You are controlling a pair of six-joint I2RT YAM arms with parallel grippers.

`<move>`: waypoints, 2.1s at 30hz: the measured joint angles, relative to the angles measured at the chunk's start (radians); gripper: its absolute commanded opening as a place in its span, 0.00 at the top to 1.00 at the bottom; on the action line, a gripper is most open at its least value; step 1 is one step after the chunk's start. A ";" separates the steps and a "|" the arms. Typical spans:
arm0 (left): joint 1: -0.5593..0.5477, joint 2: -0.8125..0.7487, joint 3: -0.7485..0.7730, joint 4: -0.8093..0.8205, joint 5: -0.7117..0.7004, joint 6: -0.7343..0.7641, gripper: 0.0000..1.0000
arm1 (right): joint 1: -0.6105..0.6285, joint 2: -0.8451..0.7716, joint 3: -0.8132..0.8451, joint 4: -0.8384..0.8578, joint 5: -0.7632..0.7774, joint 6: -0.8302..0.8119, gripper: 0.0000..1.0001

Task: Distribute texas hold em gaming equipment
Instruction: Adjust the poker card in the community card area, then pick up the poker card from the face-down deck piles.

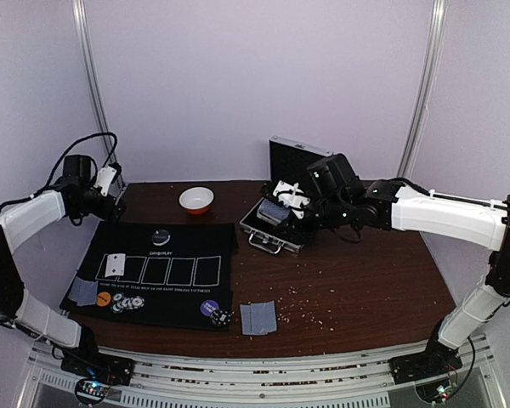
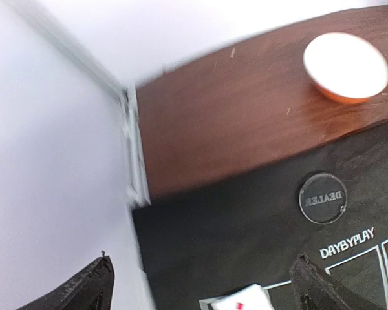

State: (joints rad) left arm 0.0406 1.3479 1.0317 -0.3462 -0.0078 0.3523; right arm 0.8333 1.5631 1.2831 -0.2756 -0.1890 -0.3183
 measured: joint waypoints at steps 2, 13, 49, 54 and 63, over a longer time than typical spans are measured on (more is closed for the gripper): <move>0.000 0.063 -0.015 -0.017 -0.032 -0.161 0.02 | 0.000 0.000 0.000 -0.010 0.003 0.000 0.59; 0.000 0.234 -0.102 -0.219 -0.202 -0.475 0.02 | 0.000 0.000 0.007 -0.044 0.015 -0.009 0.59; -0.001 0.377 -0.004 -0.361 -0.279 -0.391 0.08 | -0.026 -0.047 0.008 -0.044 0.029 -0.026 0.58; -0.010 0.328 0.027 -0.396 -0.237 -0.372 0.08 | -0.026 -0.047 0.008 -0.052 0.028 -0.024 0.57; -0.299 0.098 0.286 -0.270 0.104 -0.381 0.11 | 0.008 -0.005 0.088 -0.075 0.040 0.010 0.57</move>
State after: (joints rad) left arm -0.2581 1.4460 1.3174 -0.6159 0.0959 -0.0284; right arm 0.8410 1.5578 1.3712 -0.3504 -0.1486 -0.3088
